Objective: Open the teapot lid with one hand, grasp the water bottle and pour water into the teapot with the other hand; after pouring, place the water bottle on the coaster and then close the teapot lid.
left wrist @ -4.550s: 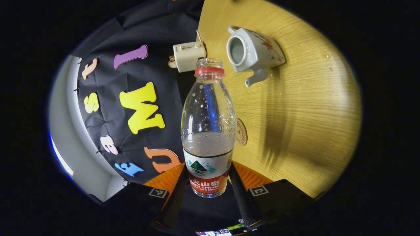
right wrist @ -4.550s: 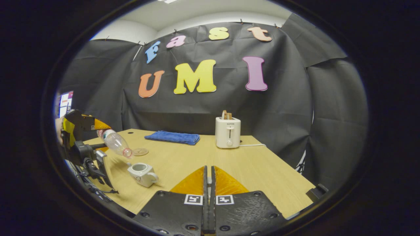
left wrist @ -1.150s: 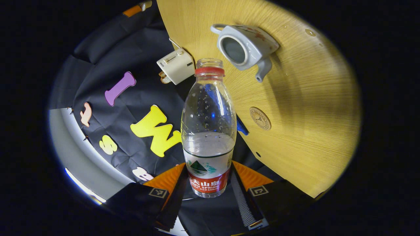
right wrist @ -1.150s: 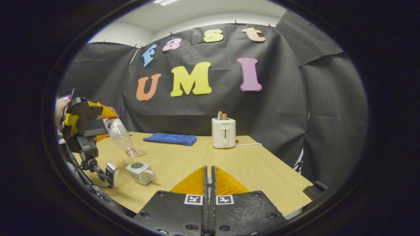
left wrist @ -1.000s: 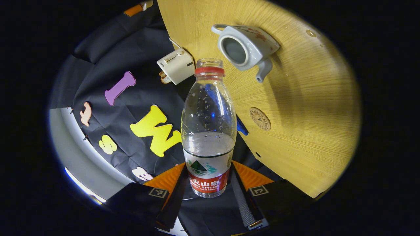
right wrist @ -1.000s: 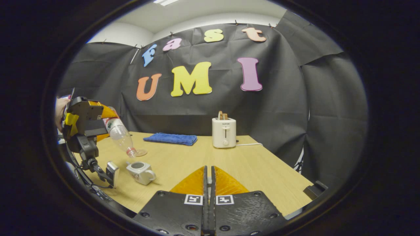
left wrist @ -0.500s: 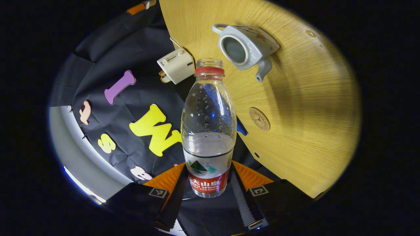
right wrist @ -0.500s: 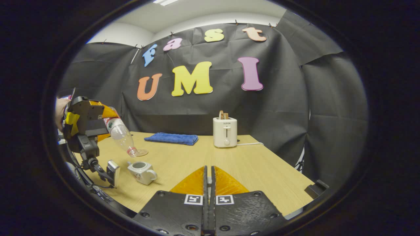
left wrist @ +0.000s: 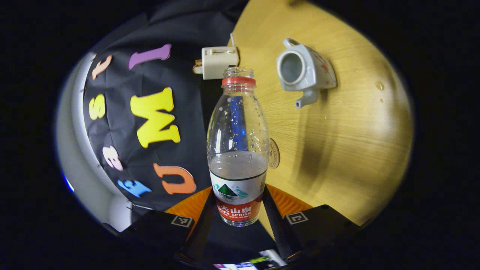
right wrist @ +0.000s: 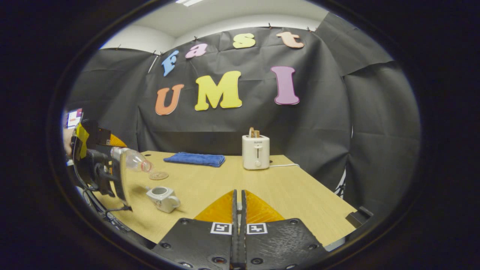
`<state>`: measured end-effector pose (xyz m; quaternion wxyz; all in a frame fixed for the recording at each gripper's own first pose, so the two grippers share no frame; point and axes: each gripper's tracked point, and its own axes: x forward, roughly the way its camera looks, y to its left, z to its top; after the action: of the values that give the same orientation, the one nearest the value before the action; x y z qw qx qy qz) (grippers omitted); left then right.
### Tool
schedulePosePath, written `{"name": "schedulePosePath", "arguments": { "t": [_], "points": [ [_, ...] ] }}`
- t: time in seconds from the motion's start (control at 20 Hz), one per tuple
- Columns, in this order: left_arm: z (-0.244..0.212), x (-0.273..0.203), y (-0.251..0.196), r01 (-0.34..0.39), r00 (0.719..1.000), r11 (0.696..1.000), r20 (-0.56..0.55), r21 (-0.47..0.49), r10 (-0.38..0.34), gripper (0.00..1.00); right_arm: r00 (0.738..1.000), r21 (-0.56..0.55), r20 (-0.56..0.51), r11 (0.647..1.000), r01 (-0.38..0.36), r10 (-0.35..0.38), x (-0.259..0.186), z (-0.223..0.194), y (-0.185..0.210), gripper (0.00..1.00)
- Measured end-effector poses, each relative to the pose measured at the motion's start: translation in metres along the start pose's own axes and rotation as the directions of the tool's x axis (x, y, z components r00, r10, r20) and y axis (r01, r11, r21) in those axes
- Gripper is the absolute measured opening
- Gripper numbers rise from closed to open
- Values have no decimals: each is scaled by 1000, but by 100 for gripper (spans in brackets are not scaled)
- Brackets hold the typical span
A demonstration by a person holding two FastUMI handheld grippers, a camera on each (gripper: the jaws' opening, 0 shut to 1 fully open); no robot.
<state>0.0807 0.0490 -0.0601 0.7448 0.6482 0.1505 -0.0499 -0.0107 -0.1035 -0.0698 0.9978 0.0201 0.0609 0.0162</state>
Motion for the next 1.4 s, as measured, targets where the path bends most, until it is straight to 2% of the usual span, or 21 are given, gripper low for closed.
{"name": "schedulePosePath", "arguments": {
  "t": [0.05, 0.1, 0.2, 0.3, 0.4, 0.5, 0.55, 0.6, 0.7, 0.8, 0.85, 0.9, 1.0, 1.1, 1.4],
  "points": [
    [-7, 1, -10, 42, 999, 991, 6, -123, -41, 77, 1000, 5, -2, 1000, -6, 6, 0, 1, 4, 0],
    [-8, 0, -15, 75, 997, 969, 16, -235, -73, 75, 1000, 8, -6, 1000, -15, 15, 0, 2, 8, 0],
    [-9, -3, -25, 116, 993, 895, 54, -430, -102, 75, 999, 1, -9, 1000, -31, 31, 0, 6, 18, 0],
    [-6, -4, -25, 152, 988, 787, 110, -598, -107, 76, 999, -20, -2, 999, -38, 38, -1, 12, 25, 0],
    [-1, -1, -26, 205, 979, 642, 162, -739, -126, 76, 998, -19, -7, 998, -60, 60, 1, 14, 36, 0],
    [1, 1, -29, 233, 973, 505, 202, -831, -115, 76, 995, -4, -30, 996, -91, 91, 3, 11, 48, 2],
    [2, 2, -23, 234, 972, 451, 214, -861, -96, 76, 995, -7, -35, 996, -93, 93, 3, 11, 51, 0],
    [2, 4, -20, 236, 972, 402, 224, -885, -78, 76, 995, -12, -35, 996, -94, 93, 3, 12, 51, 2],
    [3, 10, -10, 229, 973, 319, 230, -920, -32, 76, 994, -8, -42, 995, -103, 103, 4, 10, 56, 0],
    [8, 27, 4, 245, 967, 253, 254, -936, 1, 76, 994, -15, -48, 995, -101, 100, 3, 11, 58, 2],
    [11, 36, 13, 257, 963, 231, 270, -938, 24, 80, 994, -20, -47, 995, -99, 98, 4, 11, 57, 2],
    [13, 46, 21, 263, 958, 222, 281, -939, 54, 76, 994, -24, -47, 995, -97, 96, 3, 12, 57, 0],
    [19, 67, 33, 270, 948, 223, 299, -937, 111, 76, 994, -33, -54, 995, -92, 90, 3, 10, 55, 2],
    [27, 84, 28, 299, 938, 213, 327, -930, 111, 76, 995, -44, -63, 996, -79, 76, 3, 6, 49, 2],
    [26, 127, 11, 287, 947, 213, 310, -934, 84, 77, 994, -40, -99, 998, -43, 39, 6, -7, 34, 2]
  ]
}}
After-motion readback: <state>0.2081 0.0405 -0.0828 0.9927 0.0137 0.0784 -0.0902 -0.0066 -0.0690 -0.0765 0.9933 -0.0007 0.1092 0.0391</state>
